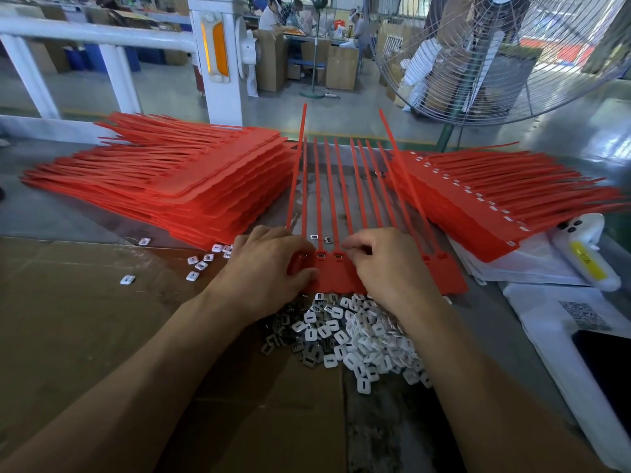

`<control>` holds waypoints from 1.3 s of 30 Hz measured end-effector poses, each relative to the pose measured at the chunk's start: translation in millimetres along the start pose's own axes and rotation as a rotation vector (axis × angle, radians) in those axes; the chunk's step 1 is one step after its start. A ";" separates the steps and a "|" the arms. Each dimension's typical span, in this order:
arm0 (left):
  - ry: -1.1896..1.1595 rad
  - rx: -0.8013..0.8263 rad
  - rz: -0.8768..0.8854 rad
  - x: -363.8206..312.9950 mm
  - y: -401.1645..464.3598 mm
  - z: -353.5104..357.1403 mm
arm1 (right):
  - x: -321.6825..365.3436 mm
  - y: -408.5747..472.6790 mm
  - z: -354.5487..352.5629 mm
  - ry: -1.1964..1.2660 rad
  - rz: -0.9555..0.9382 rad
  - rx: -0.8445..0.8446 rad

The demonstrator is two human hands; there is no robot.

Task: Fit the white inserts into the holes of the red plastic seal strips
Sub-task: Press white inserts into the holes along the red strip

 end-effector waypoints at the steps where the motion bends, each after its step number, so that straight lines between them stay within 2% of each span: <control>1: 0.001 0.009 -0.002 0.3 0.2 -0.1 | -0.1 -1.0 -0.3 0.002 -0.008 0.004; 15: -0.022 0.116 -0.001 3.9 0.6 -3.6 | 6.1 -4.4 -1.7 -0.234 -0.125 0.082; 25: -0.064 0.107 -0.010 7.4 1.7 -5.3 | 14.4 -8.7 -6.4 -0.390 -0.140 0.138; 30: -0.069 0.093 -0.014 8.3 1.4 -4.1 | 10.4 -11.8 -4.8 -0.353 -0.150 0.107; 33: -0.070 0.079 -0.015 8.6 1.2 -3.2 | 10.9 -15.6 -4.0 -0.226 -0.195 0.081; 36: -0.068 0.065 -0.013 9.3 1.1 -2.4 | 15.7 -20.2 -0.9 -0.121 -0.250 0.173; 39: -0.065 0.059 -0.014 9.6 1.3 -2.0 | 19.2 -23.4 1.8 -0.115 -0.290 0.292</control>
Point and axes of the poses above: each hand's wrist, its own y-axis towards the middle knuckle, its own z-axis out of the palm, x = y × z, the point moved 1 cm from there along y, towards the middle knuckle, and after that the axes turned 4 degrees about x, right-handed, at the moved point
